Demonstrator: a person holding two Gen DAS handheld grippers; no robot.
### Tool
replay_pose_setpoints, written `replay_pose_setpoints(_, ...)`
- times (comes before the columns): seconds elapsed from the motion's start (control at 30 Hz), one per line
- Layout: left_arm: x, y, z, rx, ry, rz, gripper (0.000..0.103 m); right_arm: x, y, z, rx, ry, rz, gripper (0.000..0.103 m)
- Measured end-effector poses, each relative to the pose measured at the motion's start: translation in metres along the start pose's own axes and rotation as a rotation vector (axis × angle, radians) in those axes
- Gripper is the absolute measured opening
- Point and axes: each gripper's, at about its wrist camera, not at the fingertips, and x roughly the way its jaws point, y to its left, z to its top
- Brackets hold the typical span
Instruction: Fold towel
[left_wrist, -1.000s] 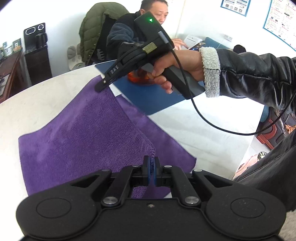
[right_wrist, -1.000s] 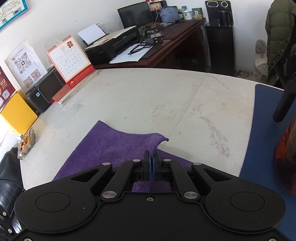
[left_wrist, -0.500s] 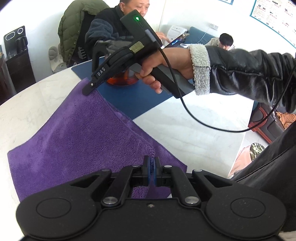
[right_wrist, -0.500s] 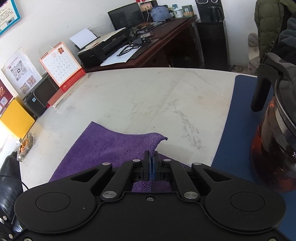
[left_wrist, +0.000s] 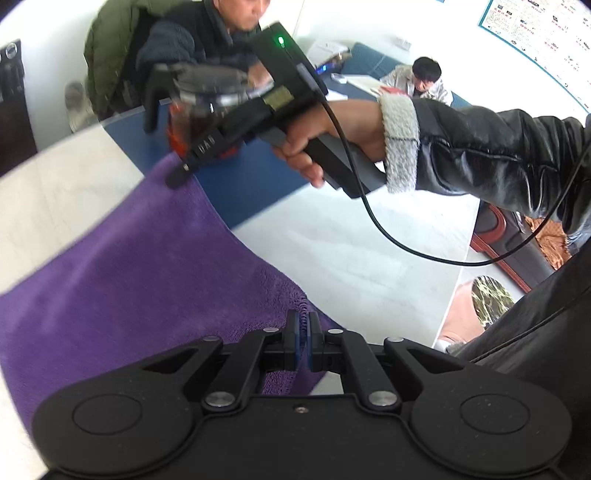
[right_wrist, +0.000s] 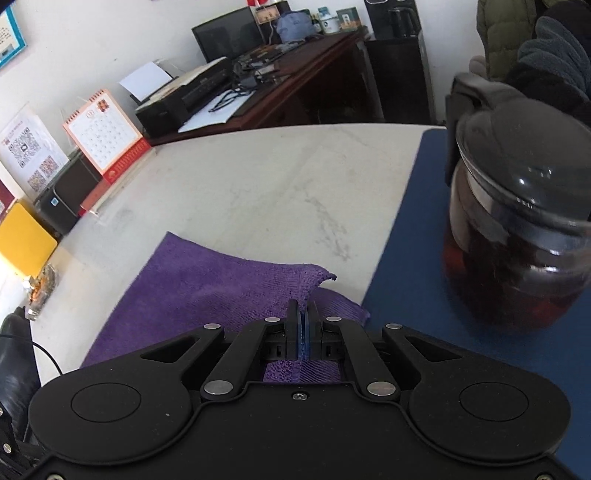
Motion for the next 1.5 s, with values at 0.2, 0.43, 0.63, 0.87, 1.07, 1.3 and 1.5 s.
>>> replay_pose_setpoints(0.2, 0.019, 0.004, -0.004, -0.004, 0.053, -0.023, 0.003, 0.014, -0.004, -0.007, -0.022, 0.026, -0.034, 0.002)
replay_pose_setpoints(0.43, 0.04, -0.003, 0.004, 0.008, 0.076, -0.052, 0.003, 0.025, 0.001, -0.005, -0.096, 0.033, -0.073, 0.002)
replay_pose_setpoints(0.63, 0.06, -0.008, 0.004, 0.008, 0.101, -0.072, 0.003, 0.036, 0.0, -0.012, -0.148, 0.043, -0.115, 0.002)
replay_pose_setpoints(0.87, 0.07, -0.012, 0.001, 0.01, 0.113, -0.063, 0.005, 0.036, 0.008, -0.017, -0.211, 0.017, -0.151, 0.003)
replay_pose_setpoints(1.07, 0.07, -0.034, -0.004, 0.116, 0.088, -0.029, 0.016, 0.03, 0.012, -0.022, -0.233, -0.016, -0.211, 0.018)
replay_pose_setpoints(1.3, 0.061, -0.057, -0.017, 0.216, 0.053, -0.034, 0.021, 0.012, 0.018, -0.029, -0.214, -0.105, -0.287, 0.041)
replay_pose_setpoints(1.5, 0.019, -0.054, -0.033, 0.229, -0.019, 0.017, 0.021, -0.026, 0.039, -0.043, -0.172, -0.228, -0.283, 0.042)
